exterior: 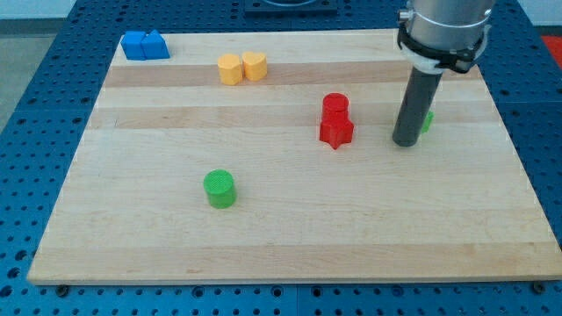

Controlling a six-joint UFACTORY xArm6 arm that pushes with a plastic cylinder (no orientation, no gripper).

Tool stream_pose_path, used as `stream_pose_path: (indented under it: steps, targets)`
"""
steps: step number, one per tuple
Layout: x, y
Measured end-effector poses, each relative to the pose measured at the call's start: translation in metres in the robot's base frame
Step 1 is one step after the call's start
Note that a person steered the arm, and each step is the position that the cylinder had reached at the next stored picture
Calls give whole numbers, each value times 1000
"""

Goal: Place a green circle to the bottom right of the green star

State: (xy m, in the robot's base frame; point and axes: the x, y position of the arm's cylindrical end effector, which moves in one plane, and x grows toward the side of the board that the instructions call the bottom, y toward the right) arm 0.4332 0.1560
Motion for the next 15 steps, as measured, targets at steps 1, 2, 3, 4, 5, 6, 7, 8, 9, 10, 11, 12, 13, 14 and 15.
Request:
stream_pose_path:
  steps: [1, 2, 3, 4, 5, 6, 7, 8, 9, 10, 11, 12, 13, 14, 15]
  targets:
    - [-3, 2]
    - [19, 3]
    - [83, 0]
    - [99, -13]
    - [99, -17]
    - [99, -18]
    - [99, -18]
    - [124, -18]
    - [170, -38]
    - [178, -118]
    - [164, -220]
    - [140, -308]
    - [104, -334]
    - [86, -312]
    - [85, -243]
